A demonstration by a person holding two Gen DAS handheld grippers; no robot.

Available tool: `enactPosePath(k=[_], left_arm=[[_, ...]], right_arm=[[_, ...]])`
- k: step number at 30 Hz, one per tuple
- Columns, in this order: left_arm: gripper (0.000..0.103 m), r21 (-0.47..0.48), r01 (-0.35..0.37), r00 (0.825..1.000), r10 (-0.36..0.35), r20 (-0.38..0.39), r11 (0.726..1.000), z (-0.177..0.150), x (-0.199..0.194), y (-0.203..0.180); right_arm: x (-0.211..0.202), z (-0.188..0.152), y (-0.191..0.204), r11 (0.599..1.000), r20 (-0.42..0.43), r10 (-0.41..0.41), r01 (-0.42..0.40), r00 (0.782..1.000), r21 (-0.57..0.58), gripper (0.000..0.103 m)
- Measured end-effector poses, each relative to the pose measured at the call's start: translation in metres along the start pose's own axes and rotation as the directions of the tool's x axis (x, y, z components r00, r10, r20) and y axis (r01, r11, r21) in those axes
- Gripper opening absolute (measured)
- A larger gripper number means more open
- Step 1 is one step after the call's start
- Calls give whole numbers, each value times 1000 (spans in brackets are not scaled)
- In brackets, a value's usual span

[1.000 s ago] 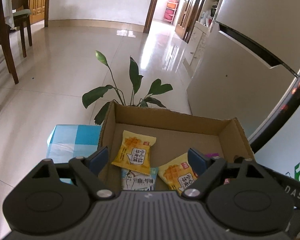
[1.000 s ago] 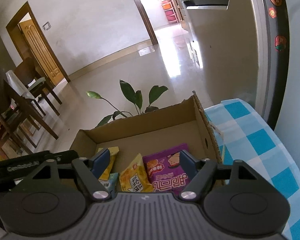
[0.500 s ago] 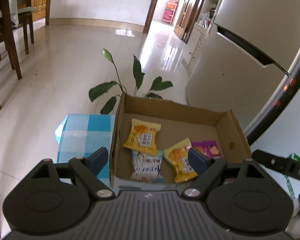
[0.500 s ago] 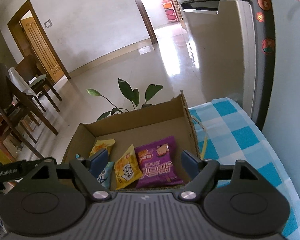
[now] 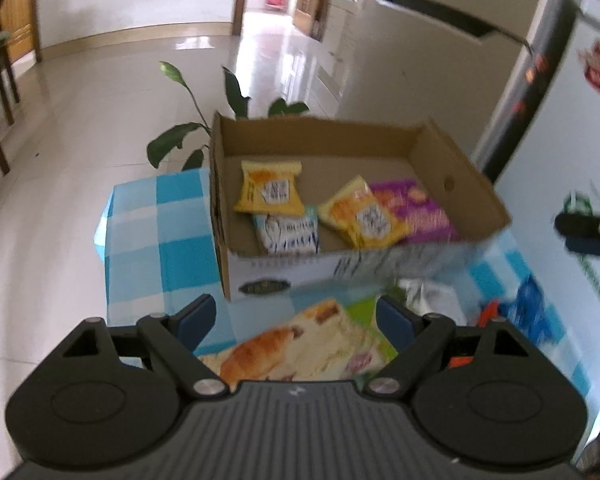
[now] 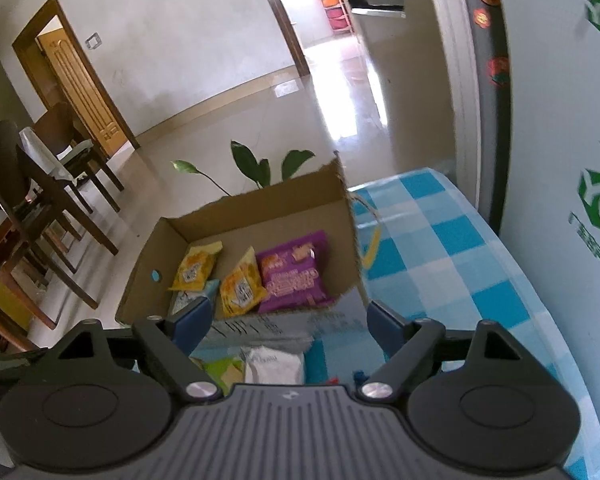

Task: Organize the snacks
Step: 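Withdraw both grippers from the box back over the remaining snacks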

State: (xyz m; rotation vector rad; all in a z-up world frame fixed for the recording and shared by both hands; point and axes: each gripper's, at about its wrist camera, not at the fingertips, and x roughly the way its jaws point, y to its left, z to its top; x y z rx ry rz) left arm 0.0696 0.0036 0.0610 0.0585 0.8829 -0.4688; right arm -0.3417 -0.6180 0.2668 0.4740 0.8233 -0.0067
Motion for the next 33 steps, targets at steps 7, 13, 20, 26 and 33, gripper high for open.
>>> enactPosePath(k=[7,13,20,26,33], left_arm=[[87,133,30,999,-28,-21,991,-20,4,-7],[87,225,59,998,-49,-48,973,-29,13,-15],[87,311,38,998,-18,-68,950,-37,31,-20],[87,350,41,997,-15,-77,936,-39,44,-25],[87,341,84,993,-51,-102,936,-42,39,-28]], right_arm=[[-7,-26,-13,999,-59,-7,10,998,49,89],[4,-47,-8,1000,-133,-16,14,991,-12,89],[28,-60,-6,998,-210,-58,49,976,-48,89],[40,-67,-6,998,-252,-51,42,966,-40,89],[44,-71,-1,999,-309,16,-28,951,-35,91]])
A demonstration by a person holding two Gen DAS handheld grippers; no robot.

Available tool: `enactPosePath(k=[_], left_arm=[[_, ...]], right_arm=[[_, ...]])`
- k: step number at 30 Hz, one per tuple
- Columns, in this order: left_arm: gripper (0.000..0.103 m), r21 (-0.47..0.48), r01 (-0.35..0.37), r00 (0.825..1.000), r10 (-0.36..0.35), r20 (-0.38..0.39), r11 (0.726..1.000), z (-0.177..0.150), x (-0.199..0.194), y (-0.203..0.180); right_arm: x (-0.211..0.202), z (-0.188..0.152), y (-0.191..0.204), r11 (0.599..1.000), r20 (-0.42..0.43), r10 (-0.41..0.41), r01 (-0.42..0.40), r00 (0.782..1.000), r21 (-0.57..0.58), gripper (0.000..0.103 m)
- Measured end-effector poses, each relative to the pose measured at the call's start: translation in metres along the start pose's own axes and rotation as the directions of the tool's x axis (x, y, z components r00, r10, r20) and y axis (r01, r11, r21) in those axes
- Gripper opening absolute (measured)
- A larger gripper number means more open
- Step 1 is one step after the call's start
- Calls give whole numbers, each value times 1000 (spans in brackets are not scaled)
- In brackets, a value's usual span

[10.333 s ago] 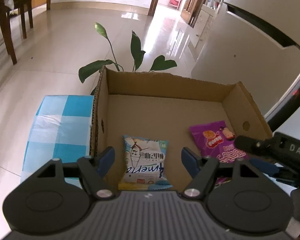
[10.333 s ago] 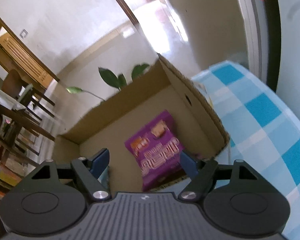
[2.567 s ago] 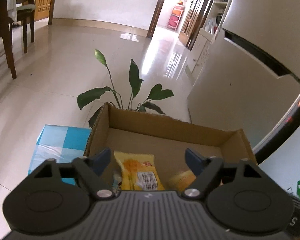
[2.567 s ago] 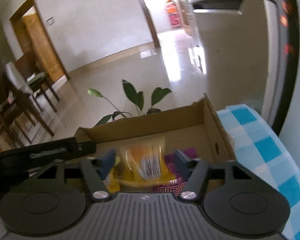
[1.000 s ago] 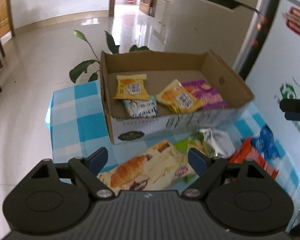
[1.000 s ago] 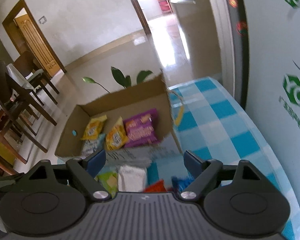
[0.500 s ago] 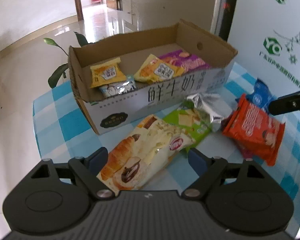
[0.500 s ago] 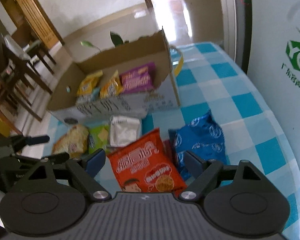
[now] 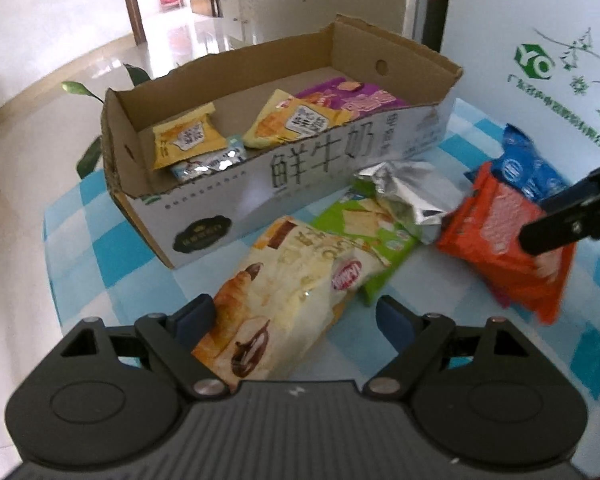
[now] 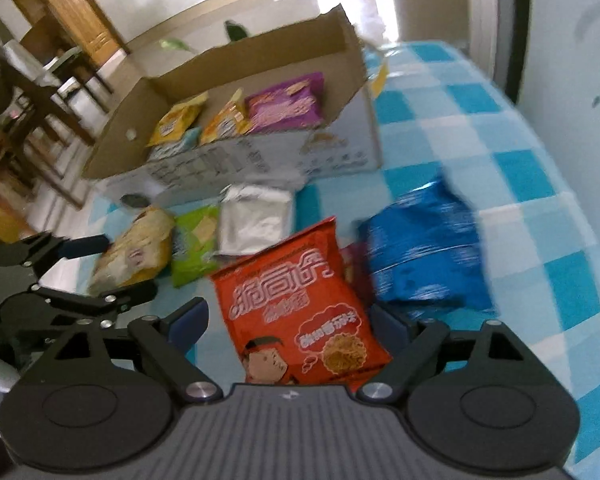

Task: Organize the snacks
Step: 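Withdraw both grippers from the box back over the remaining snacks, then grasp the croissant bread bag with the left gripper while the right gripper grasps the red noodle bag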

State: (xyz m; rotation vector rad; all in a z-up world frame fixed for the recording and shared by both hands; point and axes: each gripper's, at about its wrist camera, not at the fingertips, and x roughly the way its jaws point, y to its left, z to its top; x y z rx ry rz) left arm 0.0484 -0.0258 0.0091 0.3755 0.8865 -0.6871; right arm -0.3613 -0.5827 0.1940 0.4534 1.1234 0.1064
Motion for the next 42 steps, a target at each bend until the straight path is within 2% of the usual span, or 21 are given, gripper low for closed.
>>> enactPosePath(k=[6,10,13,15,18,21,25,27,28,33,42], left_arm=[[87,-19,95,995,-96,-22,995,-3,-22,-2],[87,-38,48,999,-48,3,998,-2,-25,2],[87,31,-21,1000,21,-12,999,-1,-18,-3],[87,68,-42,999,44,-24,997,-1,-12,-5],[87,56,-21,999,23,-47,998,0,-1,-2],[88,59,-31,998,34,-52,998,2,6,-2],[95,50,-37,998,40,-58,998,3,16,-3],[95,59,-44,996,49,-77,997,2,23,-6],[99,59,-51,995,55,-77,997,1,25,-7],[103,-61,-9,994,2,-105,998,0,30,10],[103,-88,-31,994,22,-103,996,-1,30,8]], right_arm=[[-3,-2,8,999,-11,16,-16,1000,-37,91],[-2,-3,13,998,4,-34,34,999,-53,91],[1,-4,16,996,-4,-54,54,999,-72,91],[5,-6,20,993,-14,-72,70,997,-94,91],[11,-10,26,987,-26,-96,91,995,-129,91],[16,-14,32,980,-29,-124,118,992,-159,92],[22,-19,42,967,-27,-154,145,988,-210,96],[24,-19,44,962,-27,-167,157,986,-224,96],[25,-20,44,959,-27,-173,162,985,-231,96],[27,-19,44,957,-28,-192,180,981,-228,96],[29,-18,44,955,-29,-198,186,980,-230,96]])
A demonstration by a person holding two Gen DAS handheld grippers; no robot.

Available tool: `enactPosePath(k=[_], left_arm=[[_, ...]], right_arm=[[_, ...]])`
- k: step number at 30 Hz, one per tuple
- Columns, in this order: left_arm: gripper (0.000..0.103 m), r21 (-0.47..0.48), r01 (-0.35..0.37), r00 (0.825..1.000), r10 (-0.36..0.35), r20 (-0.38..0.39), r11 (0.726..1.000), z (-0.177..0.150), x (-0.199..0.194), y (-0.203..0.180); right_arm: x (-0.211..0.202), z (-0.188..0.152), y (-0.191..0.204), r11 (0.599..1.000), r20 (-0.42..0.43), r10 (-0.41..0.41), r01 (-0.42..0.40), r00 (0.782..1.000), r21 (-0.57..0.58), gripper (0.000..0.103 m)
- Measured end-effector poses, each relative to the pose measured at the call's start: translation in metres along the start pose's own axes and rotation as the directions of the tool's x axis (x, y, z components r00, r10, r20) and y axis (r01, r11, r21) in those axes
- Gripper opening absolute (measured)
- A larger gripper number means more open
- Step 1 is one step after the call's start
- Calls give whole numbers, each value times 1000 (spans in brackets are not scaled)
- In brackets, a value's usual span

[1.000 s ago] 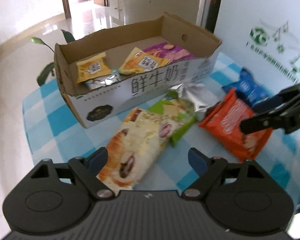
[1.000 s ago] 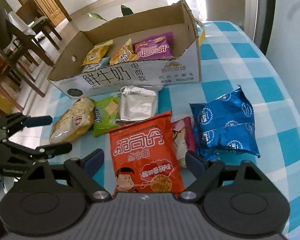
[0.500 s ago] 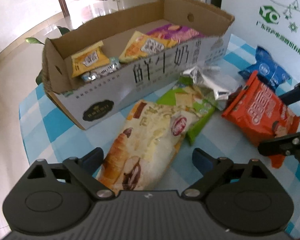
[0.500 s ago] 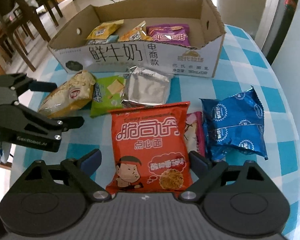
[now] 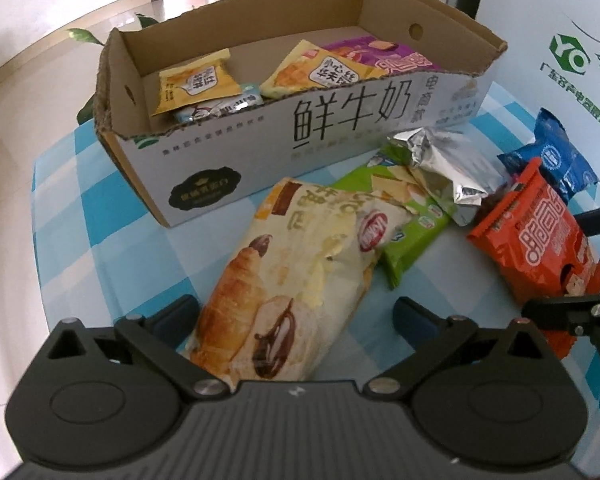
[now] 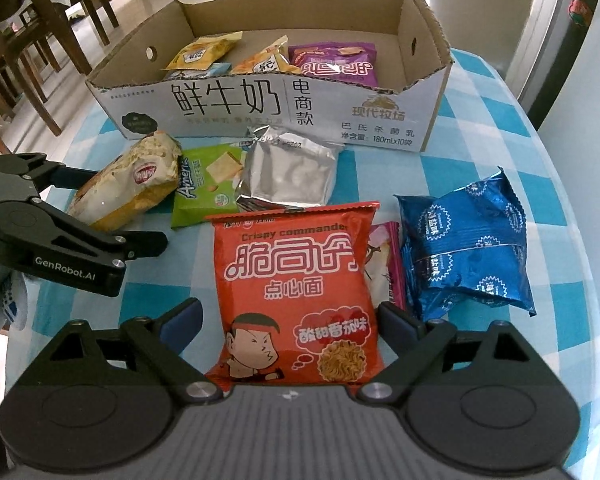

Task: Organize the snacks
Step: 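Grasp the croissant bread bag with the left gripper while the right gripper grasps the red noodle bag, then lift both bags and carry them over the milk box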

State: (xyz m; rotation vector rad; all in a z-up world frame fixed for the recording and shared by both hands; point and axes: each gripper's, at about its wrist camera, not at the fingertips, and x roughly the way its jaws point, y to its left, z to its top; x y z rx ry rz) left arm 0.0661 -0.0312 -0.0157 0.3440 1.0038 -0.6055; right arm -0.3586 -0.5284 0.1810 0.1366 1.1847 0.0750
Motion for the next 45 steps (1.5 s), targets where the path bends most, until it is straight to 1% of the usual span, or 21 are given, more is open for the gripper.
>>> enactPosePath(k=[2,6,7,9,11,12,14,16,17,21,24,28,32,38,40,45], left_arm=[[103,-8,-5,1000,5,-13,1000,2,0,0],[102,-48,-16,999,14,-33,999,1,-1,-2],[101,-52,-20,999,18,-32,998,0,-2,-3],[96,-62,-23,999,21,-26,998,-2,-4,-6],[84,-72,-25,1000,24,-15,997,-4,-9,-9],[80,-74,-26,1000,26,-10,997,-5,-11,-10],[64,-80,-38,999,38,0,996,-7,-16,-12],[56,-113,-37,999,37,3,993,-10,-20,-10],[54,-140,-34,999,35,7,990,-12,-22,-8],[51,-197,-51,998,57,22,979,-23,-29,-8],[50,-251,-38,998,48,33,967,-31,-35,-9],[50,-292,-60,995,79,55,955,-41,-46,-16],[50,-346,-54,993,86,77,936,-51,-55,-21],[50,-397,-71,988,120,99,915,-64,-69,-30],[50,-401,-87,983,143,111,912,-65,-74,-34],[50,-436,-88,973,170,153,896,-64,-87,-35]], right_arm=[[-1,0,0,1000,2,-7,7,1000,-4,94],[-3,0,-2,1000,12,-16,16,1000,-4,83],[-5,0,-2,1000,15,-12,12,1000,-2,81],[-6,0,-3,1000,19,-8,8,1000,0,78],[-7,0,-3,1000,21,-1,1,1000,4,78],[-8,0,-3,1000,22,3,-3,1000,4,78],[-9,0,-2,1000,25,8,-8,1000,2,78],[-10,-1,-1,1000,28,14,-14,1000,-1,78],[-11,-1,0,1000,30,16,-16,999,-3,78],[-12,-1,0,1000,33,22,-21,999,-5,78],[-13,-1,1,1000,39,27,-27,999,-4,78],[-15,0,2,999,43,36,-35,998,-8,78],[-18,-1,6,998,48,52,-52,997,-19,78],[-26,-2,8,998,72,62,-61,995,-22,78],[-29,-1,8,998,85,64,-63,994,-19,78],[-37,2,9,998,119,63,-63,991,-10,78]])
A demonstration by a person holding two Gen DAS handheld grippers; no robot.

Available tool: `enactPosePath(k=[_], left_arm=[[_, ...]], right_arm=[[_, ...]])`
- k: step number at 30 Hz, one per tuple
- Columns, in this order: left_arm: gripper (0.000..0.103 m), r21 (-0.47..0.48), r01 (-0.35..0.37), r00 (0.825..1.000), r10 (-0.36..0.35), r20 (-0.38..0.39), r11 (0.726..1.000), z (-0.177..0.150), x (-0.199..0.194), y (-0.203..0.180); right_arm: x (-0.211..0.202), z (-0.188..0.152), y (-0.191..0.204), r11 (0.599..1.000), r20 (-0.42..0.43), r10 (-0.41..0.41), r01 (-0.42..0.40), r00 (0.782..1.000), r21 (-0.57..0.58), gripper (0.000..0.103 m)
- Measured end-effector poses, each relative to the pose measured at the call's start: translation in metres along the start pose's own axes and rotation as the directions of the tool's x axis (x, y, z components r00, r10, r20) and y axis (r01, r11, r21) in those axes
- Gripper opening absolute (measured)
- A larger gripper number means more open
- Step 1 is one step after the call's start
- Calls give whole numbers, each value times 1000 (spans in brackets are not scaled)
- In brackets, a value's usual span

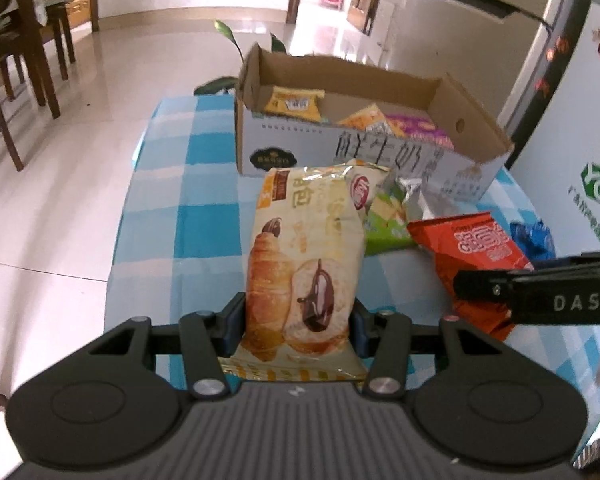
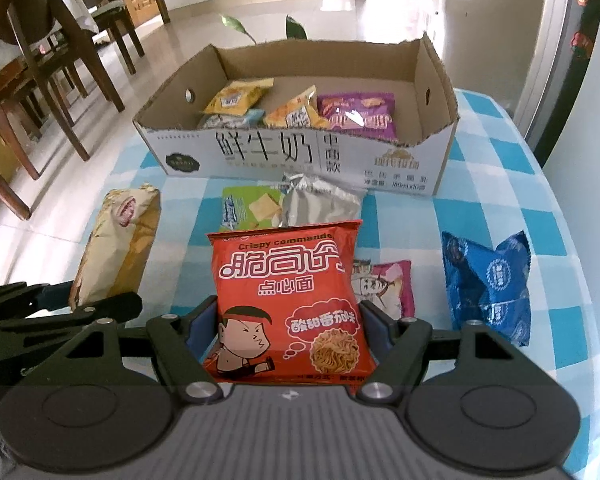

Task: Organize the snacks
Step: 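Lift both bags and carry them over the milk box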

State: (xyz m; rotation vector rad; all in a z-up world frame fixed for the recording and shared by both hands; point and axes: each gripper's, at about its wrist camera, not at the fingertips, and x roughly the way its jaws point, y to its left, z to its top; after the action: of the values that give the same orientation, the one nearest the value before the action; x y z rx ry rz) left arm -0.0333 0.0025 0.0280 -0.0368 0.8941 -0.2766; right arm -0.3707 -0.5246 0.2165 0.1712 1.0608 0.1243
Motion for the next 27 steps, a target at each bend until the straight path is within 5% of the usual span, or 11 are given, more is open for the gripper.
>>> enactPosePath(k=[27], left_arm=[[50,16,-12,984,9,179,1000,63,-32,-16]], right_arm=[[-33,36,-4,998,172,-12,1,985,69,78]])
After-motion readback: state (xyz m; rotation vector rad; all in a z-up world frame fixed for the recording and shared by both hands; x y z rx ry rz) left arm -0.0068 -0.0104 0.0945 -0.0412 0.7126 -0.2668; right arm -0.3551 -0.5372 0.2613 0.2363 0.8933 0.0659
